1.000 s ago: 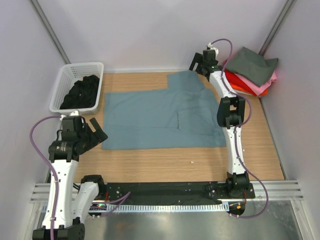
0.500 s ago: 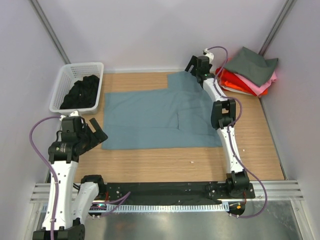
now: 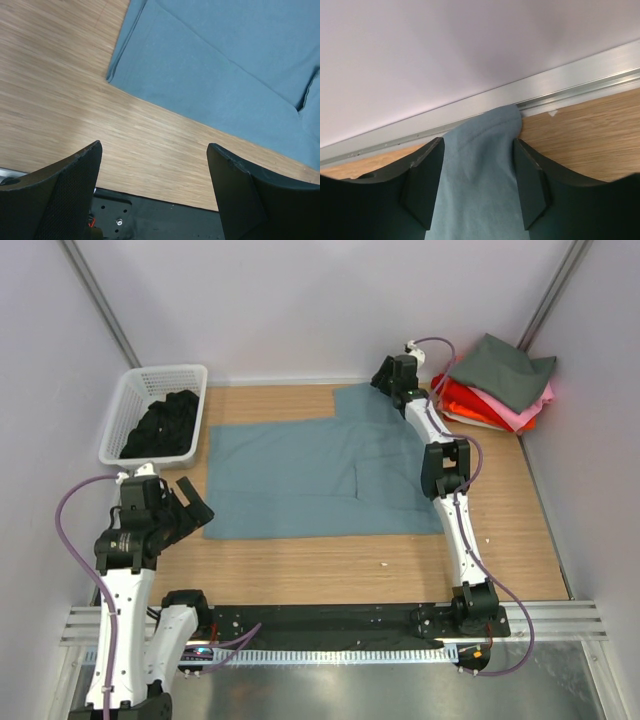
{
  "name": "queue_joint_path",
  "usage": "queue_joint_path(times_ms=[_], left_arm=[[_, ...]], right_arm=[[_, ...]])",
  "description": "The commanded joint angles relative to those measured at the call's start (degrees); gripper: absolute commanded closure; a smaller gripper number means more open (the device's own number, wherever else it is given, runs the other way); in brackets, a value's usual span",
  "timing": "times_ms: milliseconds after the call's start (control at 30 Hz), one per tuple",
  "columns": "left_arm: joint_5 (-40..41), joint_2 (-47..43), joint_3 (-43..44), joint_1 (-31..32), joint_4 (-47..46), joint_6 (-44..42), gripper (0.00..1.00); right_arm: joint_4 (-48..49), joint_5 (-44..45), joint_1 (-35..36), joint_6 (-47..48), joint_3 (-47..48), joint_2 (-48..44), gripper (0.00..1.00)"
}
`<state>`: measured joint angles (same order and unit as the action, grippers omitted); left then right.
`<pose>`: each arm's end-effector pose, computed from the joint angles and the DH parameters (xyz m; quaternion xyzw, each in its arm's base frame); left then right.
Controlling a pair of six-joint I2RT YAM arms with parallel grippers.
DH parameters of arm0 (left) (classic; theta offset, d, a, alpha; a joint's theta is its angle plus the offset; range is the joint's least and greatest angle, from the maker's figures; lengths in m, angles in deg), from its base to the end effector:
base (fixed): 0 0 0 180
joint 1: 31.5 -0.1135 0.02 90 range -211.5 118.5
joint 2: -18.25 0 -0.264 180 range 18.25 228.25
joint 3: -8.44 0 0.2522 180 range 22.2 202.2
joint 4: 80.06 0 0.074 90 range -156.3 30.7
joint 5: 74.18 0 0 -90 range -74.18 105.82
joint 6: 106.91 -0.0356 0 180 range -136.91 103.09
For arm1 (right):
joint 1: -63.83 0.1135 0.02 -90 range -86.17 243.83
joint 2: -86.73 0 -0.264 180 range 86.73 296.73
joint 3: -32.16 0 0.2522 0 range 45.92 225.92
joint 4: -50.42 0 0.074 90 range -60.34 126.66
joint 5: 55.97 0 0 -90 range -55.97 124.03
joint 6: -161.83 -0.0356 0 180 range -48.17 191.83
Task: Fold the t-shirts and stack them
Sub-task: Fold the tshirt
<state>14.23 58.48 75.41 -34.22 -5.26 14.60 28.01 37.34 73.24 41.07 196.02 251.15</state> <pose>0.1168 0.0046 0.3160 -0.2700 0.8938 -0.1015 0.3434 0.6192 0.1005 0.1392 0.1700 0.8160 0.1669 0.5266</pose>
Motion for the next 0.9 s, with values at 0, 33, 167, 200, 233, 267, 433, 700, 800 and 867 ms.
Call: queue_joint_path(times_ms=[0,33,167,200,233,267,433,700,800,867], left_arm=[[-0.53,-0.68,-0.04,-1.14,-2.06,-0.04,0.14],[-0.70,-0.68,0.05,-1.32,-2.06,-0.04,0.14],[-0.96,-0.59,-0.04,-1.85,-2.15,-0.04,0.14],[-0.96,-0.50,-0.12,-2.02,-2.15,-0.13,0.14],[-1.05,-0.41,-0.04,-2.20,-2.15,-0.13,0.14],[-1.05,-0.33,-0.12,-2.29,-2.15,-0.13,0.14],[-1.40,0.90,-0.13,-4.39,-2.15,-0.31,0.14],[-0.43,7.84,3.99,-5.45,-3.99,4.86,0.21],[3.75,12.48,9.34,0.40,-7.76,9.27,0.22],[10.86,16.00,11.47,4.28,-11.19,10.24,0.21]], right_arm=[[0.21,-4.70,0.79,-1.14,-1.12,-0.94,0.39],[0.29,-5.07,0.79,-1.23,-1.56,-1.20,0.39],[0.38,-4.90,0.70,-0.79,-2.45,-2.00,0.55],[0.56,-4.46,0.52,-0.62,-2.71,-2.26,0.58],[0.99,-4.37,0.52,-0.70,-2.80,-2.35,0.60],[1.00,-4.28,0.35,-0.79,-2.88,-2.44,0.69],[2.57,-4.28,-0.53,-1.32,-4.02,-3.66,0.98],[16.28,-5.42,-0.88,5.08,-28.32,-21.58,0.98],[21.90,-7.26,-0.97,7.03,-37.04,-28.68,0.98],[25.68,-8.49,-1.06,8.09,-40.75,-31.60,0.99]])
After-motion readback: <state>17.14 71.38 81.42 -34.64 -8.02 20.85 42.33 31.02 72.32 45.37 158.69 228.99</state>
